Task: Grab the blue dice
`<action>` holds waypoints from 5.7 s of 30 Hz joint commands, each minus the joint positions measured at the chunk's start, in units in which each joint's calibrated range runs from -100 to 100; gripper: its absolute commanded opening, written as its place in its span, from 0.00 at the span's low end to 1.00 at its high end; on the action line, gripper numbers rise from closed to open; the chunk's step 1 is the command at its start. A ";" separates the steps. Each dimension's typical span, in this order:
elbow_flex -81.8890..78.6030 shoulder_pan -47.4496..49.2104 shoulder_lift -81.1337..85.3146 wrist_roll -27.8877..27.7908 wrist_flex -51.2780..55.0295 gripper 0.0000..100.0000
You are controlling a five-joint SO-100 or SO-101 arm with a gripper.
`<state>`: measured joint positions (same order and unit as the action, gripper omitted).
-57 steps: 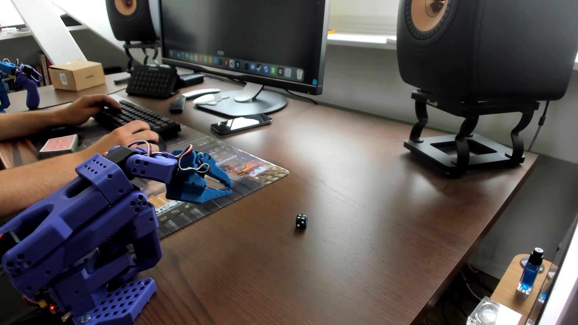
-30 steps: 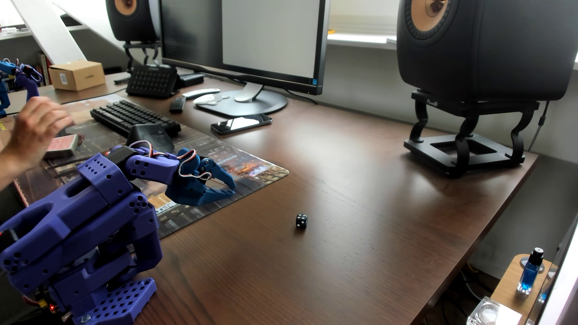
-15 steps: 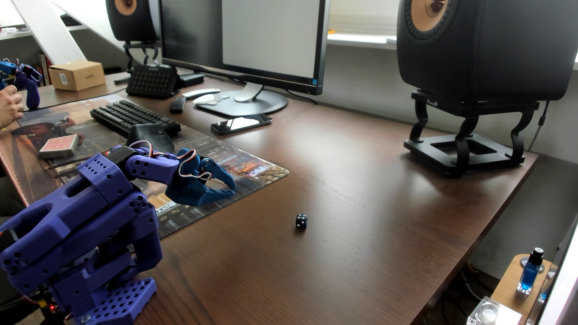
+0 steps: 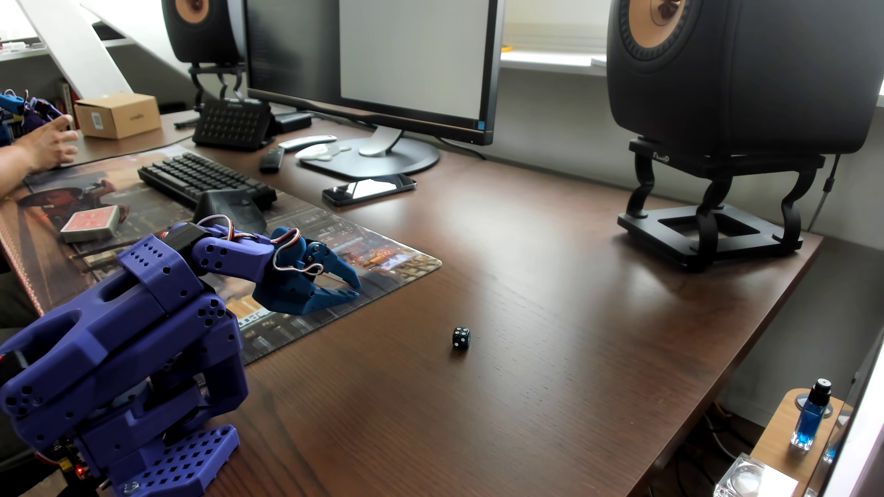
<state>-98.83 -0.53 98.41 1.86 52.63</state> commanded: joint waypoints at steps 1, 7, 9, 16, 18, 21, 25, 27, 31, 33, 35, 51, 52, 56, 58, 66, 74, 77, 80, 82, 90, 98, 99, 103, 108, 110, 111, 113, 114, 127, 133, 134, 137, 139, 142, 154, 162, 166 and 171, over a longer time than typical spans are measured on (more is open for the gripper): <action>-0.35 -0.29 0.92 0.14 -0.77 0.02; -0.35 0.20 0.92 0.14 -0.77 0.02; -0.35 0.12 0.92 0.25 -0.77 0.02; -0.35 0.20 0.92 0.14 -1.11 0.02; -0.35 0.36 0.92 0.14 -1.11 0.02; -0.35 3.15 0.92 0.14 -1.03 0.02; -0.35 3.97 0.92 0.14 -0.86 0.02; -0.35 3.88 0.92 0.14 -0.86 0.02; -0.35 4.29 0.92 0.14 -0.86 0.02; -0.35 4.29 0.92 0.14 -0.94 0.02; -0.35 4.21 0.92 0.14 -0.94 0.02; 44.67 -0.13 -22.61 -12.06 13.00 0.02; 51.55 -0.13 -29.22 -12.06 15.31 0.02; 85.90 -0.13 -64.21 -16.05 29.50 0.02; 100.73 -0.29 -78.61 -17.94 35.91 0.02; 136.36 -3.89 -116.95 -20.57 46.26 0.07; 139.07 -11.50 -127.84 -24.46 44.63 0.07; 141.06 -14.77 -130.27 -25.73 44.63 0.07; 143.05 -17.39 -132.61 -26.94 44.63 0.07; 143.32 -18.78 -134.45 -27.67 44.63 0.07; 142.87 -21.08 -138.64 -27.88 45.32 0.07; 137.62 -20.67 -138.22 -27.88 44.98 0.07; 136.90 -20.58 -138.22 -27.83 44.89 0.07; 135.00 -20.01 -138.05 -27.83 44.81 0.12; 135.27 -18.95 -137.88 -27.88 45.23 0.21; 135.09 -18.38 -137.88 -27.93 45.23 0.23; 135.00 -18.29 -137.88 -27.93 45.32 0.23; 134.91 -18.21 -137.88 -27.93 45.32 0.23; 134.91 -18.21 -137.88 -27.93 45.40 0.23; 130.03 -18.29 -137.88 -28.41 44.72 0.23; 131.02 -17.88 -137.80 -28.41 44.63 0.23; 131.38 -17.39 -137.80 -28.41 44.63 0.23; 131.56 -16.41 -137.55 -28.41 44.63 0.23; 131.56 -16.08 -137.55 -28.41 44.63 0.23; 131.56 -16.33 -137.63 -28.62 44.63 0.23; 134.01 -18.38 -140.06 -29.98 41.56 0.23; 133.64 -19.11 -140.14 -30.14 41.56 0.23; 133.91 -19.03 -140.06 -30.14 41.47 0.08; 133.73 -19.03 -140.14 -30.14 41.47 0.02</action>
<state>31.36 -19.22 -43.98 -28.00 94.61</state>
